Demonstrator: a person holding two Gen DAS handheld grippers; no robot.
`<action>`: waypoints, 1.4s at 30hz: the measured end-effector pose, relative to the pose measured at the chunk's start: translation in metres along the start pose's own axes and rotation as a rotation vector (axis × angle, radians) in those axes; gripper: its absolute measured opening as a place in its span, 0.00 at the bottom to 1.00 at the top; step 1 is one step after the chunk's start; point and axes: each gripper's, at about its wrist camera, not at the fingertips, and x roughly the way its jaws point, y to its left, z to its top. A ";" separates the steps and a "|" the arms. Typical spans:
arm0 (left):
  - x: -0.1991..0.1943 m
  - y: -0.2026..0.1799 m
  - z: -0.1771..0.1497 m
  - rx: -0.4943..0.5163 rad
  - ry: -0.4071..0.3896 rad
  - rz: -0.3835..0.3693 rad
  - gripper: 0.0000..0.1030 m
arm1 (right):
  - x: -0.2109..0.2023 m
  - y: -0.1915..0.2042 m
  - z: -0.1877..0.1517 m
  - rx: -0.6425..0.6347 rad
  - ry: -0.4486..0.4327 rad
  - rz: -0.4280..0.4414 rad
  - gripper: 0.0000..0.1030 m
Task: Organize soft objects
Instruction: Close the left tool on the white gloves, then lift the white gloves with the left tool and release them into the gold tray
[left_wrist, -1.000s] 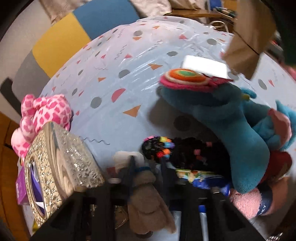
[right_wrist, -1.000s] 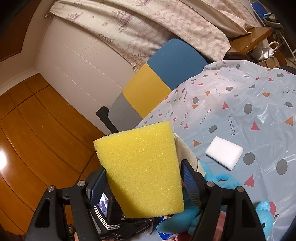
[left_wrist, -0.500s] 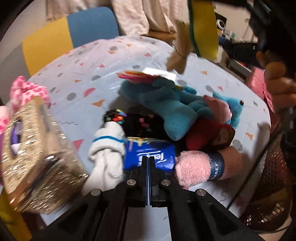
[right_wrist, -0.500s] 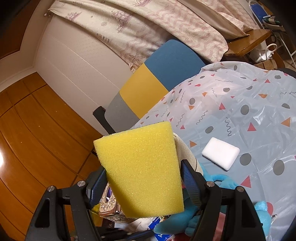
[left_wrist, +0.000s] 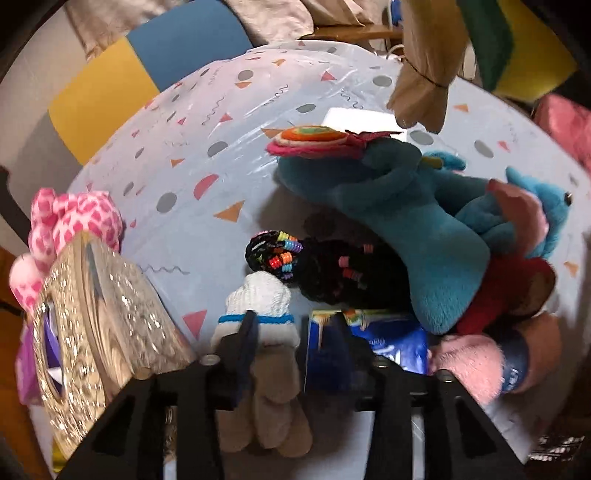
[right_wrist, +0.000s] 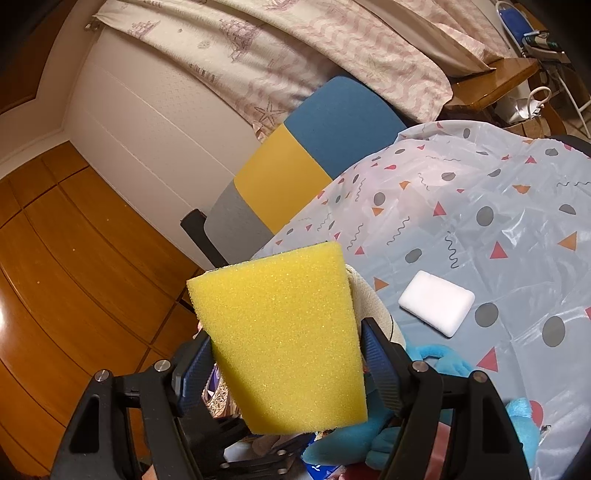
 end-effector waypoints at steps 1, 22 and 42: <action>0.001 -0.001 0.001 0.003 -0.001 0.001 0.54 | 0.000 0.000 0.000 -0.001 0.001 0.000 0.74; 0.025 -0.005 0.011 0.183 0.058 0.118 0.21 | 0.005 0.003 -0.002 -0.018 0.017 -0.018 0.74; -0.198 0.155 -0.172 -0.575 -0.391 -0.134 0.21 | 0.027 0.017 -0.017 -0.165 0.091 -0.134 0.74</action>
